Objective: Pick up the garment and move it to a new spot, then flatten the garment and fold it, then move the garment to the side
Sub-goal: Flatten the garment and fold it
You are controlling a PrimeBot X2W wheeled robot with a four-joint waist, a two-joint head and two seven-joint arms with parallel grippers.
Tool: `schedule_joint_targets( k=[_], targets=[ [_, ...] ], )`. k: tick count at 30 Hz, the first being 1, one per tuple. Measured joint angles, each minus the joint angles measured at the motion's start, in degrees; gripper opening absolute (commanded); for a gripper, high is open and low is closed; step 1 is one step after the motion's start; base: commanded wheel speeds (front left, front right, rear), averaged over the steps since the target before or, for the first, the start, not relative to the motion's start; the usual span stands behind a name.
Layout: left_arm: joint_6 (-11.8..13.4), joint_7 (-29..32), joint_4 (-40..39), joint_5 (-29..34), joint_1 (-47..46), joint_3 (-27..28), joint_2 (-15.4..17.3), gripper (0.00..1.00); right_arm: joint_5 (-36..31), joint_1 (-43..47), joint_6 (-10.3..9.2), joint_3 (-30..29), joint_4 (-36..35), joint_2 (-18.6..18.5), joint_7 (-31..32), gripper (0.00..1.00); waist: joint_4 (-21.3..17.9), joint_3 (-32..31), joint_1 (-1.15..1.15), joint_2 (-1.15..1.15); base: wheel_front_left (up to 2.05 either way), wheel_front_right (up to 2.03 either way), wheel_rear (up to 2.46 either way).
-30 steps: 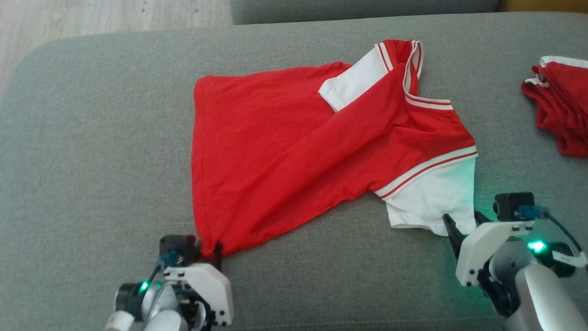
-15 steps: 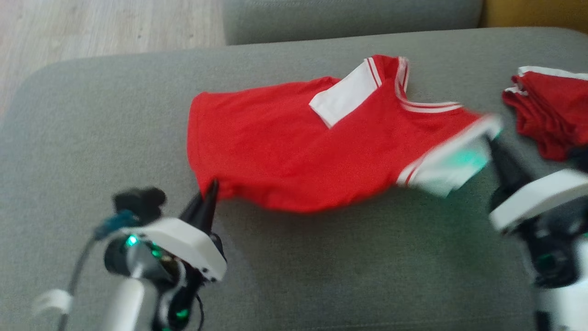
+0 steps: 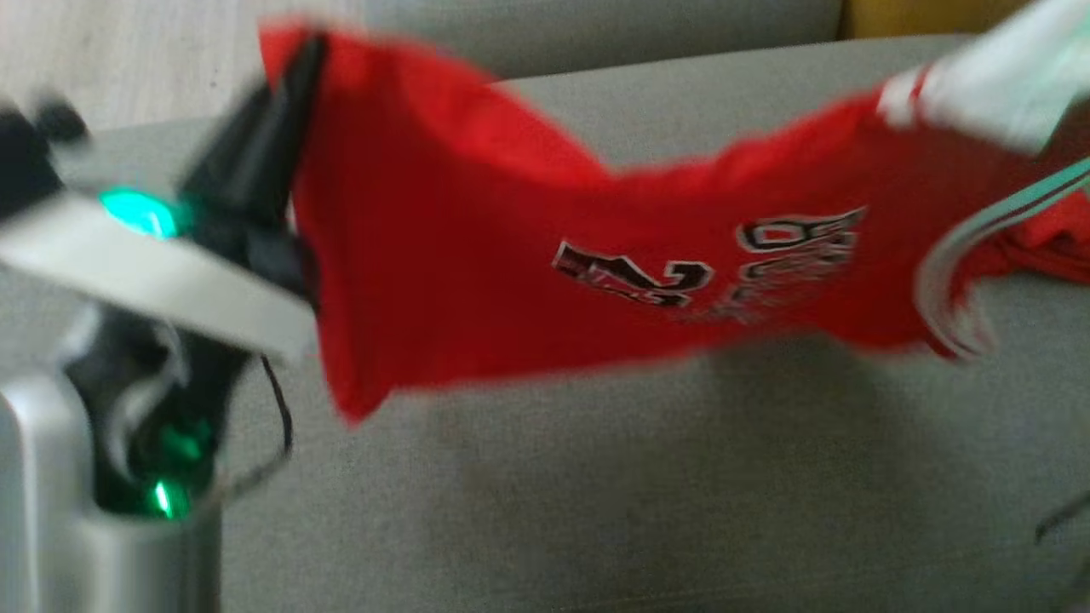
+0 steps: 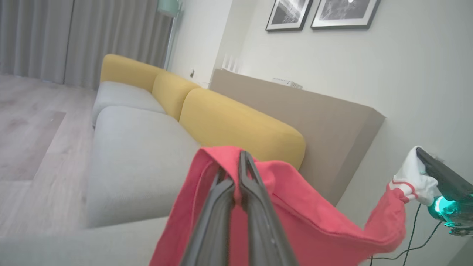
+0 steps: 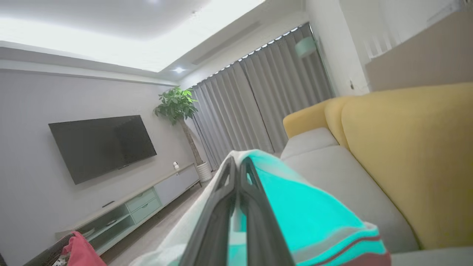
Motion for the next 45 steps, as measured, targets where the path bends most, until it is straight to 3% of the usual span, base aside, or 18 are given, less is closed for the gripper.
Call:
schedule_joint_targets(
  k=[6, 13, 17, 20, 21, 23, 28, 32, 39, 45],
  targets=[
    [0.89, 2.55, 6.73, -0.66, -12.56, 0.37, -0.21, 0.0, -3.82, -12.5, 0.0, -0.53, 6.84, -0.04, 3.5, 0.0, -0.16, 2.95, 0.0, 0.0, 0.0, 0.0, 0.0],
    [1.47, -0.48, 27.94, 3.36, -27.66, 0.18, -0.85, 0.0, -11.94, -24.85, 0.0, 1.68, 22.86, 0.46, -0.73, 0.0, 0.47, 9.77, 0.0, 0.0, 0.0, 0.0, 0.0],
    [1.86, -7.79, 40.81, 6.59, -36.16, 0.26, -1.81, 0.0, -14.89, -34.0, 0.0, 3.48, 33.0, 1.59, -10.11, 0.0, 0.9, 14.3, 0.0, 0.0, 0.0, 0.0, 0.0],
    [1.55, -18.33, 47.78, 8.39, -43.8, 1.4, -2.43, 0.0, -18.09, -42.27, 0.0, 4.74, 39.07, 1.59, -22.53, 0.0, 1.15, 17.79, 0.0, 0.0, 0.0, 0.0, 0.0],
    [0.25, -24.31, 52.42, 10.34, -48.63, 0.94, -2.61, 0.0, -18.3, -46.66, 0.0, 6.54, 43.2, 1.51, -28.76, 0.0, 1.28, 19.96, 0.0, 0.0, 0.0, 0.0, 0.0],
    [-0.78, -29.7, 57.88, 12.95, -51.08, -0.36, -2.63, 0.0, -17.95, -48.15, 0.0, 9.26, 47.48, 1.51, -33.55, 0.0, 1.36, 21.64, 0.01, 0.0, 0.0, 0.0, 0.0],
    [-3.25, -35.99, 71.98, 14.88, -47.34, -3.64, -3.28, 0.0, -15.46, -41.93, 0.0, 15.96, 57.2, 1.34, -38.25, 0.0, 1.32, 22.19, 0.02, -0.01, 0.0, 0.0, 0.0],
    [-6.01, -37.93, 77.22, 15.06, -40.92, -6.08, -3.89, 0.0, -11.14, -31.45, 0.0, 22.6, 58.11, -0.75, -38.55, 0.0, 1.01, 19.92, 0.01, 0.0, 0.0, 0.0, 0.0],
    [-7.13, -39.38, 76.47, 13.17, -27.11, -6.26, -3.45, 0.0, -4.03, -10.15, 0.0, 26.96, 49.7, -8.34, -37.64, 0.0, 0.61, 15.03, 0.0, 0.0, 0.0, 0.0, 0.0],
    [-5.57, -37.57, 66.52, 11.16, -8.64, -5.34, -1.16, 0.0, -3.39, 9.14, 0.0, 24.37, 39.39, -11.07, -32.43, 0.0, 0.4, 8.8, 0.0, 0.0, 0.0, 0.0, 0.0]
  ],
)
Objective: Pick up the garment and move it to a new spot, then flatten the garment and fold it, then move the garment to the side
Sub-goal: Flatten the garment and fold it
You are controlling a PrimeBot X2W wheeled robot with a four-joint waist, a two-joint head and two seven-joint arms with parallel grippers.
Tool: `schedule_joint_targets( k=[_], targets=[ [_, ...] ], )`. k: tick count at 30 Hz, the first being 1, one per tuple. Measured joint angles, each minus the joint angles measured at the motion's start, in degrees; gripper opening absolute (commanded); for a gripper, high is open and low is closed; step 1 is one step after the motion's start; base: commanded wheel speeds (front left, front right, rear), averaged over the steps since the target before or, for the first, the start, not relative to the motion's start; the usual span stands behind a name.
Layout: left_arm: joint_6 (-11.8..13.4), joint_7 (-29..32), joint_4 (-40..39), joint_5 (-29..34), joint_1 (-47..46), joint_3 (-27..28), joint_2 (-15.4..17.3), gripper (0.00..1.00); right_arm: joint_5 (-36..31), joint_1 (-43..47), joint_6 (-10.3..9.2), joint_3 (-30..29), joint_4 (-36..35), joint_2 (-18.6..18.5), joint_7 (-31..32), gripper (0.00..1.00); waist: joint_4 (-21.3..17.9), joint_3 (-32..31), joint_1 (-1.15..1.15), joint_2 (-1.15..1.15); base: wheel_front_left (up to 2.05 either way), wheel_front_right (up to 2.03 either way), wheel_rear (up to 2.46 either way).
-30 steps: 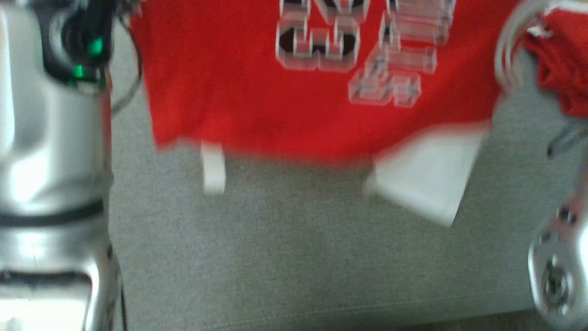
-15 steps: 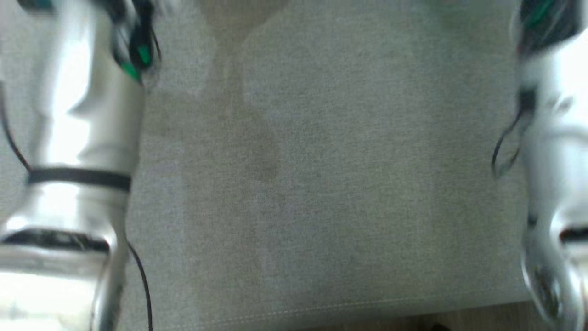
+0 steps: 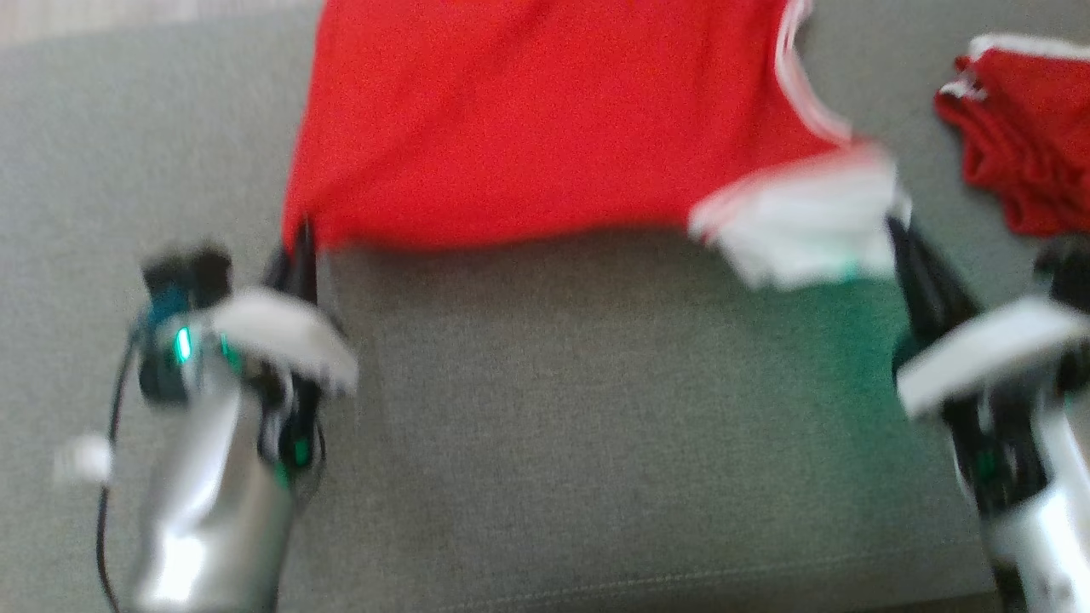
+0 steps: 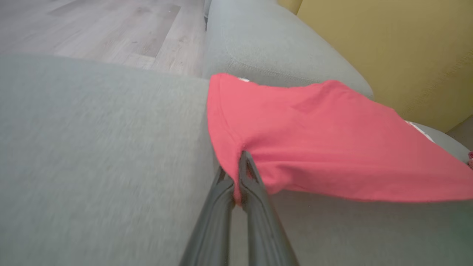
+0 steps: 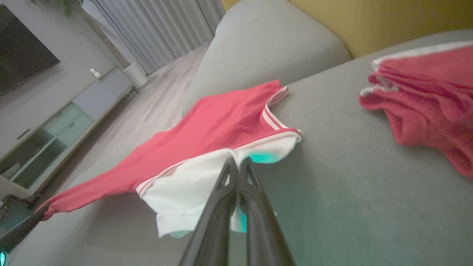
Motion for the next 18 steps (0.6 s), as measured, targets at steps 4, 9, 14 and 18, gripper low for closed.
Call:
schedule_joint_targets(
  k=[4, 9, 14, 18],
  targets=[
    [2.31, 4.2, -11.45, -1.51, 13.88, -0.33, 0.48, 0.0, -1.98, 13.15, 0.0, -4.27, -8.62, 0.81, 5.59, 0.0, -0.04, -3.49, 0.0, 0.0, 0.0, 0.0, 0.0],
    [7.11, 9.11, -27.35, -1.38, 29.91, -1.93, 1.55, 0.0, -5.77, 28.31, 0.0, -11.29, -19.75, 5.42, 12.39, 0.0, 1.1, -5.03, 0.0, 0.0, 0.0, 0.0, 0.0],
    [10.78, 13.26, -39.27, -1.47, 40.03, -3.86, 0.96, 0.0, -7.9, 39.79, 0.0, -16.57, -29.29, 10.84, 18.4, 0.0, 2.46, -3.94, 0.0, 0.0, 0.0, 0.0, 0.0],
    [12.41, 15.3, -42.81, -1.91, 41.45, -4.09, 0.94, 0.0, -9.94, 39.33, 0.0, -18.92, -30.87, 12.39, 20.67, 0.0, 2.45, -3.0, 0.0, 0.0, 0.0, 0.0, 0.0]
  ],
)
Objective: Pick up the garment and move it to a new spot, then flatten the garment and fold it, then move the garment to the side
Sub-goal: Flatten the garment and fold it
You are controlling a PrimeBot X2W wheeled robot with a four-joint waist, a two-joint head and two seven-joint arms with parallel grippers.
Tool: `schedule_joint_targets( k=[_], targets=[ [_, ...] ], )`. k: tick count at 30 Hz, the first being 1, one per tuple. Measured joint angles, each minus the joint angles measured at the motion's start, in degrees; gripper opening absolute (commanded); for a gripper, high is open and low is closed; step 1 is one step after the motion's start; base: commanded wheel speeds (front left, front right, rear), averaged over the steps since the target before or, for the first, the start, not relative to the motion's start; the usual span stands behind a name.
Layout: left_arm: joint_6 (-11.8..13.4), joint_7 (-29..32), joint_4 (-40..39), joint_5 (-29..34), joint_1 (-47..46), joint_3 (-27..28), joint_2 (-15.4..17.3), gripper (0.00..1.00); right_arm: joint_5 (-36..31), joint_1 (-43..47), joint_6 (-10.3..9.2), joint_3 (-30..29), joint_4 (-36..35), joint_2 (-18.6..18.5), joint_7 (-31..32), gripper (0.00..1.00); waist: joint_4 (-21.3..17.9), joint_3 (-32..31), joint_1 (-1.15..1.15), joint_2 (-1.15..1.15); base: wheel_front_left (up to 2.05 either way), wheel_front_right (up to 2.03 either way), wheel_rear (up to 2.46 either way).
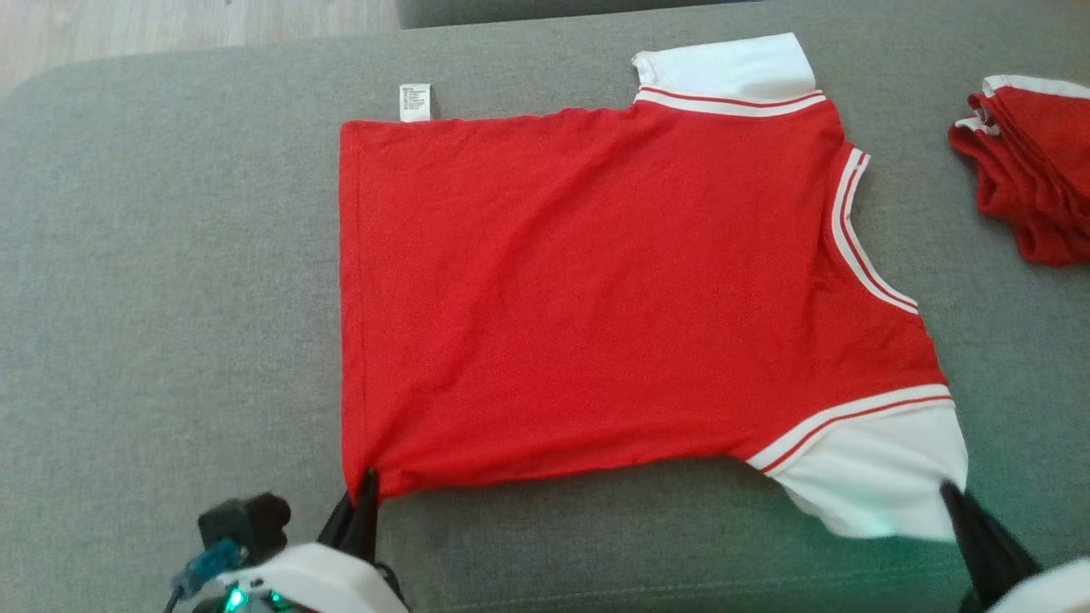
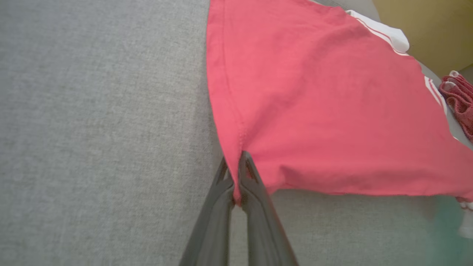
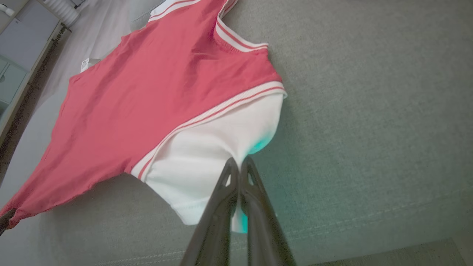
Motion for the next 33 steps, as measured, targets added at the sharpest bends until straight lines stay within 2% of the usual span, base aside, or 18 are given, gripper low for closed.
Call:
schedule_joint_targets(
  k=[7, 15, 20, 25, 31, 32, 33],
  targets=[
    [0.62, 4.81, -1.22, 0.93, -5.44, -0.74, 1.01, 0.0, -2.05, -11.26, 0.0, 0.2, 2.33, 0.37, 3.88, 0.0, -0.11, 0.14, 0.0, 0.0, 0.0, 0.0, 0.0],
    [2.25, 11.04, 3.99, 2.33, -17.39, -1.47, 0.56, 0.0, -4.82, -25.99, 0.0, 1.67, 13.7, -0.47, 8.22, 0.0, 0.89, -0.14, 0.0, 0.0, 0.0, 0.0, 0.0],
    [3.71, 13.43, 10.03, 3.91, -22.36, -1.67, 0.59, 0.0, -6.77, -34.74, 0.0, 3.3, 20.93, -2.58, 8.21, 0.0, 1.35, 1.3, 0.0, 0.0, 0.0, 0.0, 0.0],
    [3.66, 13.92, 13.5, 3.79, -26.41, -1.85, -0.07, 0.0, -8.6, -42.3, 0.0, 5.91, 27.48, -4.88, 7.65, 0.0, 2.1, 2.89, 0.0, 0.0, 0.0, 0.0, 0.0],
    [2.63, 15.45, 18.51, 3.78, -30.5, -3.32, -1.02, 0.0, -9.93, -46.17, 0.0, 10.53, 34.28, -8.92, 7.69, 0.0, 3.81, 3.14, 0.0, 0.0, 0.0, 0.0, 0.0],
    [2.6, 15.58, 19.27, 3.78, -31.02, -3.52, -1.19, 0.0, -9.92, -46.31, 0.0, 11.15, 35.06, -9.24, 7.67, 0.19, 3.99, 2.94, 0.0, 0.0, 0.0, 0.0, 0.0],
    [2.6, 15.66, 20.03, 3.77, -31.44, -3.55, -1.43, 0.0, -9.84, -46.32, 0.0, 11.6, 35.74, -9.44, 7.55, 0.19, 4.13, 2.7, 0.0, 0.0, 0.0, 0.0, 0.0]
  ],
)
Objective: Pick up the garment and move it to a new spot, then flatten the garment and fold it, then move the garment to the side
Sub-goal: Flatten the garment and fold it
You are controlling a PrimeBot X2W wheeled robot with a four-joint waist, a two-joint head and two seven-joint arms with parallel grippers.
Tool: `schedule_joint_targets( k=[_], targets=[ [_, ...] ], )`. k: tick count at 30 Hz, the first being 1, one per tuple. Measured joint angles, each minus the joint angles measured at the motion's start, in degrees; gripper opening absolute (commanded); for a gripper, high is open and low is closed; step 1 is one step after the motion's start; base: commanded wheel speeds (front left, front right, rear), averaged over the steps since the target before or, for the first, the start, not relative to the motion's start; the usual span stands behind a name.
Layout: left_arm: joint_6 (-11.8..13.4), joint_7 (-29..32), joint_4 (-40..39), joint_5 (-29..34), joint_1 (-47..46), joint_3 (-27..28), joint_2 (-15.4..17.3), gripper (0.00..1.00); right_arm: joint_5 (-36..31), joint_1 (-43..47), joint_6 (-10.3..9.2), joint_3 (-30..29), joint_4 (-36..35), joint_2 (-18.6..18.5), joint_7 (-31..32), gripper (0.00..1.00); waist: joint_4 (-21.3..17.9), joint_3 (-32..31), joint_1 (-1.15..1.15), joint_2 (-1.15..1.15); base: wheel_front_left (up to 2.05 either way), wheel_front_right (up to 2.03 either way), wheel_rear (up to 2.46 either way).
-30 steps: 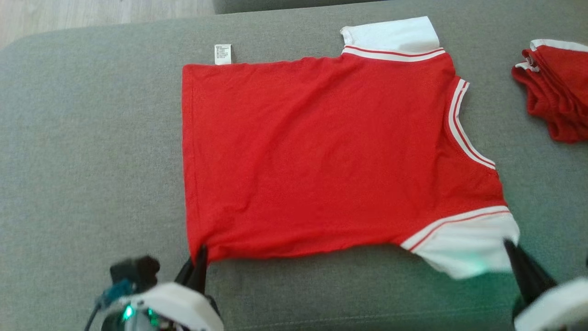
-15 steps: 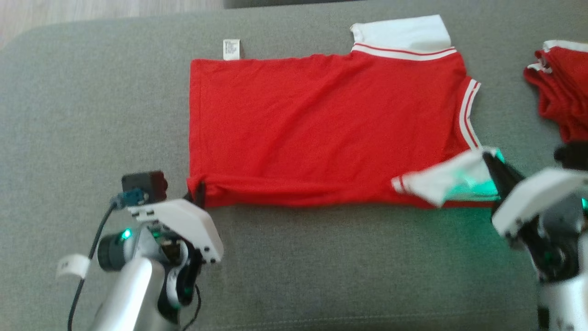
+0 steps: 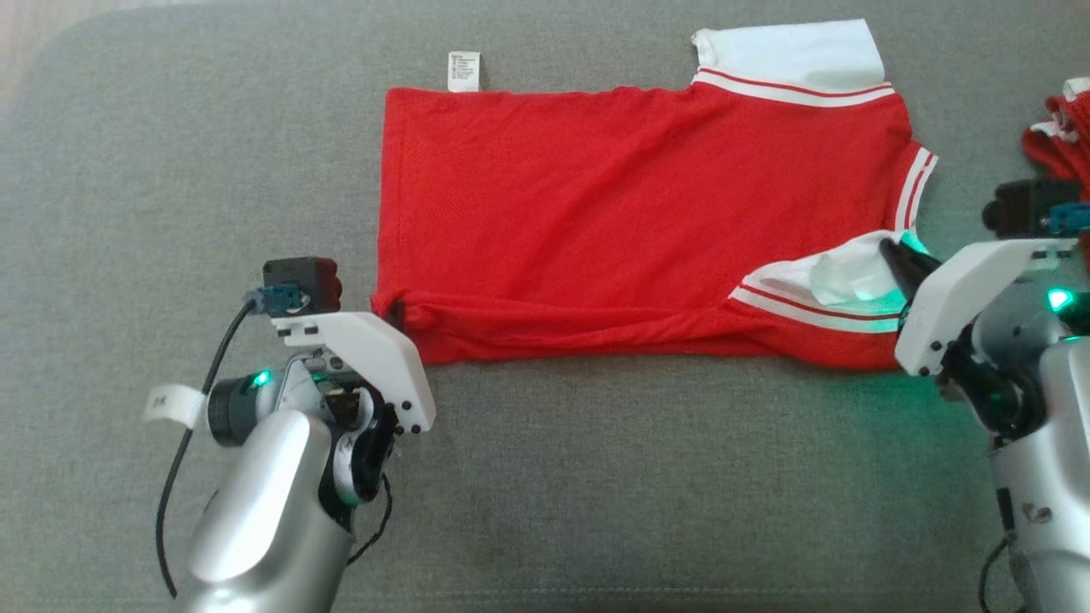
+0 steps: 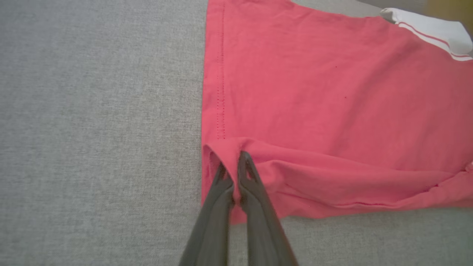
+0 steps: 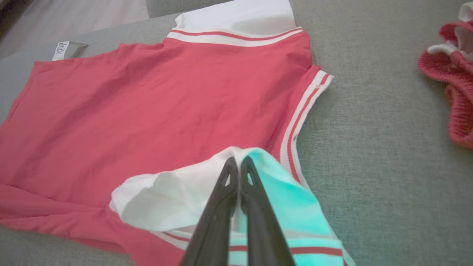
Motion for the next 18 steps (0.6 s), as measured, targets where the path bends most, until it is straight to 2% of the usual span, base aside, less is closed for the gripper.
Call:
schedule_joint_targets(
  k=[1, 2, 3, 7, 10, 14, 18],
  targets=[
    [-0.01, 0.0, 0.69, -0.18, -0.4, -0.08, -0.2, 0.27, 0.16, 0.01, 0.0, 0.54, 0.59, -0.16, -0.34, 0.33, 0.11, -0.27, 0.0, 0.0, 0.0, 0.0, 0.0],
    [-0.03, -0.07, 1.23, -0.55, -0.69, -0.2, -0.32, 0.73, 0.18, 0.01, 0.0, 1.24, 1.0, -0.45, -0.91, 1.0, 0.2, -0.52, 0.0, 0.0, 0.0, 0.0, 0.0],
    [0.0, -0.34, 1.76, -0.57, -0.86, -0.21, -0.42, 1.0, 0.23, 0.0, 0.0, 1.71, 1.23, -0.71, -1.57, 1.0, 0.22, -0.77, 0.0, 0.0, 0.0, 0.0, 0.0],
    [0.12, -1.76, 2.86, -0.56, -0.93, 0.11, -0.14, 1.0, 0.79, 0.14, 0.0, 2.99, 0.7, -2.46, -4.63, 1.0, -0.28, -1.94, 0.0, 0.0, 0.0, 0.0, 0.0],
    [0.14, -2.42, 1.13, -0.63, 0.09, 0.81, 0.63, 1.0, 1.35, 1.48, 0.0, 4.19, -2.46, -4.72, -5.15, 1.0, -1.17, -2.65, 0.0, 0.0, 0.0, 0.0, 0.0],
    [0.36, -2.29, -4.21, -1.66, 5.06, 0.74, 1.86, 1.0, 2.68, 7.02, 0.0, 5.69, -9.01, -8.53, -2.41, 1.0, -2.35, -2.32, 0.0, 0.0, 0.0, 0.0, 0.0],
    [0.92, 0.29, -7.33, -1.2, 9.55, 0.24, 4.55, 1.0, 4.82, 13.95, 0.0, 5.87, -14.21, -10.36, 1.14, 1.0, -2.96, -0.31, 0.0, 0.0, 0.0, 0.0, 0.0]
  ],
)
